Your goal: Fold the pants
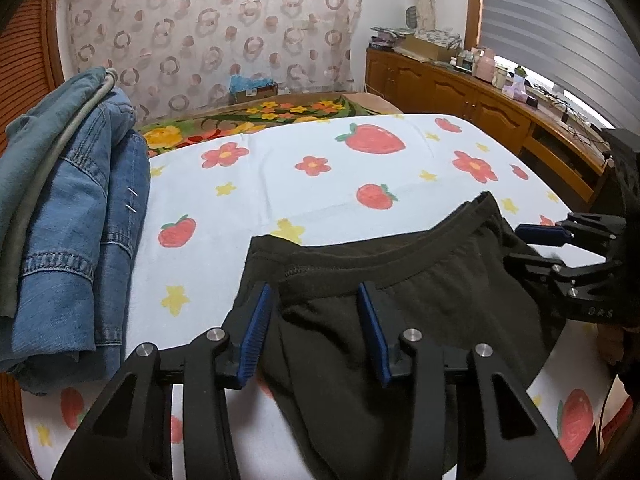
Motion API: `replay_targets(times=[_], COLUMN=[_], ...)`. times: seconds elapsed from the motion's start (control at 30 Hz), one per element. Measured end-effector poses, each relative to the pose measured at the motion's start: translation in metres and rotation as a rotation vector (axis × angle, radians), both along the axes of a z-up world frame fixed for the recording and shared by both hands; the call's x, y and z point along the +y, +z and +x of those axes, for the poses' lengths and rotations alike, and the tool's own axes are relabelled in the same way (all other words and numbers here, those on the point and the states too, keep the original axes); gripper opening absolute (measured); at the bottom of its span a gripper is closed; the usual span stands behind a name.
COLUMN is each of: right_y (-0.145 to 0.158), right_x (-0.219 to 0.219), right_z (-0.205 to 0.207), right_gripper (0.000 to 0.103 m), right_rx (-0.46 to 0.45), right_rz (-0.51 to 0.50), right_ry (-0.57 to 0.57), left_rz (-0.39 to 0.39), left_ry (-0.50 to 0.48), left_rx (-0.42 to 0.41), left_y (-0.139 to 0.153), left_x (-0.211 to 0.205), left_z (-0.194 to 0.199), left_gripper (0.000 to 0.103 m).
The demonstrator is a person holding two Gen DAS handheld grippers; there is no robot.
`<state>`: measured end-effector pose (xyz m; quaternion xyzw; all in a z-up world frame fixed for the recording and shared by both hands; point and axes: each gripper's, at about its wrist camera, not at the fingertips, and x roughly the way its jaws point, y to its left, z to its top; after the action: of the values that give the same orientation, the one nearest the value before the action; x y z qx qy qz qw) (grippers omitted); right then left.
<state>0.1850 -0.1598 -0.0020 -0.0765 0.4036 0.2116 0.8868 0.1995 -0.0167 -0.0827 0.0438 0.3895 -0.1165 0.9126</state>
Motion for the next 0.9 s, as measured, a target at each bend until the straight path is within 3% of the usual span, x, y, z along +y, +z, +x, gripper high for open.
replay_targets(times=[0.2,0.27,0.9], right_y=[0.000,0.000,0.000], right_x=[-0.001,-0.002,-0.004], right_z=[0.000,0.000,0.001], right_gripper=[0.051,0.052,0.055], right_rx=[-0.002,-0.001,-0.001], right_rz=[-0.003,-0.004,-0.002], right_ry=[-0.004,-0.009,-0.011], left_rz=[-0.011,-0.011,-0.055], left_ry=[0.016,0.030,0.067], left_rx=[0.003,-0.001,0.078], left_y=[0.003,0.005,-0.012], left_x=[0.005,0.008,0.022], left_z=[0.000,-0.001,0.008], left_gripper=[0.047,0.058,0.074])
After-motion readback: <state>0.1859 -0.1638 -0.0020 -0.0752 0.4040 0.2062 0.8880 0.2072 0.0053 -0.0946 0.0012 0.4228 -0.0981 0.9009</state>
